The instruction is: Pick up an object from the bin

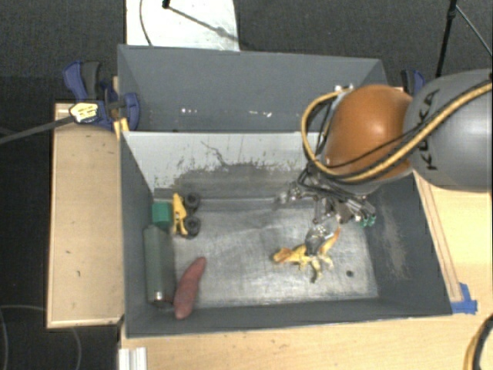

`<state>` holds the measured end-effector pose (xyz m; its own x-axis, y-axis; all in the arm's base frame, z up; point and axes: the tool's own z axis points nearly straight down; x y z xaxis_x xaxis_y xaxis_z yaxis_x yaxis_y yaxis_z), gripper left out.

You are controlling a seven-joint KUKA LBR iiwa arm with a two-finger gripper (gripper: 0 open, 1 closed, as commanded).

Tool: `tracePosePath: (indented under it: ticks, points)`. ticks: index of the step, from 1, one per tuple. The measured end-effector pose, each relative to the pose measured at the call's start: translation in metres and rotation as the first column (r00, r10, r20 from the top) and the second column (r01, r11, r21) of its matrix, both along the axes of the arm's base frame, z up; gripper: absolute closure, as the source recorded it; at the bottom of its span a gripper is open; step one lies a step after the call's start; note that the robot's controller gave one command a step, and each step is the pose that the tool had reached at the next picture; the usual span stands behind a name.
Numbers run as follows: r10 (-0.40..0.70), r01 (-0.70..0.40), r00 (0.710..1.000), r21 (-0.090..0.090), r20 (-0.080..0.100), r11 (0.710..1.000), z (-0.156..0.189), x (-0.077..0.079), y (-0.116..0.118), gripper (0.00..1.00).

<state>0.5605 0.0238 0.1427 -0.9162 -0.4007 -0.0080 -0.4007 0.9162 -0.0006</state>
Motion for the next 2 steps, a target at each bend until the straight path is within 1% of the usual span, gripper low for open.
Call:
tracePosePath:
  ticks: [1, 2]
  points:
    - [-0.026, 0.026, 1.000, -0.002, -0.003, 1.000, -0.055, -0.031, -0.038, 0.00]
    - [0.087, -0.087, 0.996, -0.002, 0.000, 0.996, -0.069, -0.014, -0.041, 1.00]
